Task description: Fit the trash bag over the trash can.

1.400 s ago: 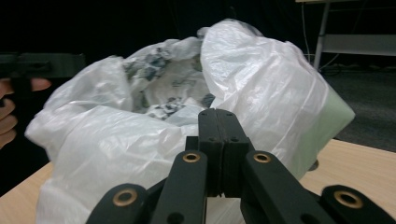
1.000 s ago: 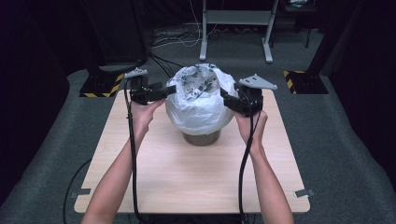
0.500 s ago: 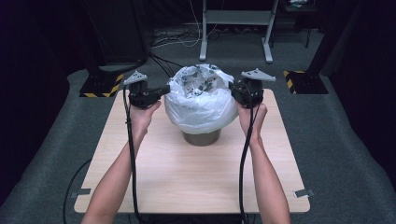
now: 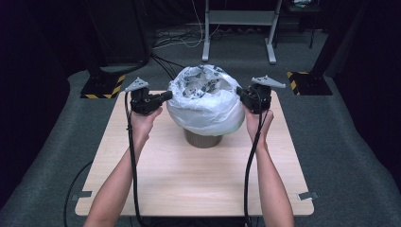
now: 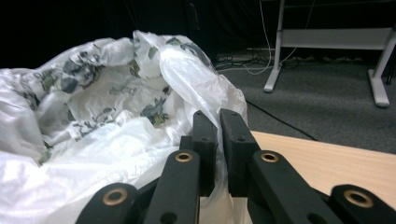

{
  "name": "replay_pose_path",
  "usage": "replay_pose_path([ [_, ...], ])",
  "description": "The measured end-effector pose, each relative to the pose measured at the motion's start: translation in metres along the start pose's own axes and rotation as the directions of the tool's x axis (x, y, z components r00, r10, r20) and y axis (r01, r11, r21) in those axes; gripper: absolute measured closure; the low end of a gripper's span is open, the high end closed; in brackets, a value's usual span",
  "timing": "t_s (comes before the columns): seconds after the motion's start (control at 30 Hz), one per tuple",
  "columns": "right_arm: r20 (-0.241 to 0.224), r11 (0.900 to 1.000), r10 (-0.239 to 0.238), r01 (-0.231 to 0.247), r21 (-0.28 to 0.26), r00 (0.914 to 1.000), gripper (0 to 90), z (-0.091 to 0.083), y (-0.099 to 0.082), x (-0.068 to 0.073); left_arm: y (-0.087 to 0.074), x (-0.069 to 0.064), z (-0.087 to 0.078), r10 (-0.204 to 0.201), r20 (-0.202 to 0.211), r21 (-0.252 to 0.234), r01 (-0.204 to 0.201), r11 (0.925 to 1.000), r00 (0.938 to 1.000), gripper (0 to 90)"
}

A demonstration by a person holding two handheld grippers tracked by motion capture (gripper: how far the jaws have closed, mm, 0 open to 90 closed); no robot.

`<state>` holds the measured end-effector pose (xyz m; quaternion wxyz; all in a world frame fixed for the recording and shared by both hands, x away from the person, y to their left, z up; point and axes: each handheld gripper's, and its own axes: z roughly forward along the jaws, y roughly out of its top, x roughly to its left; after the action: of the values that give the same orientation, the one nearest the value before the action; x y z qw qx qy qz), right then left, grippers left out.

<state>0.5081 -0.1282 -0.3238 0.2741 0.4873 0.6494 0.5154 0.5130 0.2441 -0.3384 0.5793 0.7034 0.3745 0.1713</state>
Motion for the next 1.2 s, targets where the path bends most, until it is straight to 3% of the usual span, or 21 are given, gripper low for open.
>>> replay_pose_path([
  [0.5, -0.038, 0.9888, 0.074, -0.068, 0.132, 0.9966, 84.1, 0.026, -0.027, -0.021, -0.014, -0.002, 0.007, 0.025, 0.016, 0.061, -0.026, 0.9978, 0.9996, 90.0],
  [0.6, -0.034, 0.9889, 0.075, -0.07, 0.131, 0.9966, 80.9, 0.026, -0.026, -0.021, -0.015, -0.003, 0.006, 0.031, 0.019, 0.062, -0.032, 0.9976, 0.9994, 90.0],
  [0.63, -0.022, 0.9908, 0.08, -0.077, 0.111, 0.9966, 70.0, 0.022, -0.025, -0.021, -0.016, -0.006, 0.004, 0.036, 0.025, 0.06, -0.038, 0.9975, 0.999, 90.0],
  [0.77, -0.016, 0.9919, 0.113, -0.112, 0.06, 0.9935, 53.7, 0.006, -0.018, -0.024, -0.019, -0.011, 0.001, 0.051, 0.04, 0.053, -0.053, 0.9972, 0.9979, 90.0],
  [0.93, -0.014, 0.9941, 0.108, -0.108, 0.009, 0.9941, 49.0, -0.016, -0.004, -0.018, -0.022, -0.019, -0.002, 0.063, 0.06, 0.046, -0.066, 0.9967, 0.9962, 90.0],
  [1.2, -0.051, 0.999, 0.046, -0.046, 0.002, 0.9977, 40.4, -0.029, 0.013, 0.008, -0.025, -0.043, -0.006, 0.126, 0.1, 0.047, -0.131, 0.9903, 0.987, 90.0],
])
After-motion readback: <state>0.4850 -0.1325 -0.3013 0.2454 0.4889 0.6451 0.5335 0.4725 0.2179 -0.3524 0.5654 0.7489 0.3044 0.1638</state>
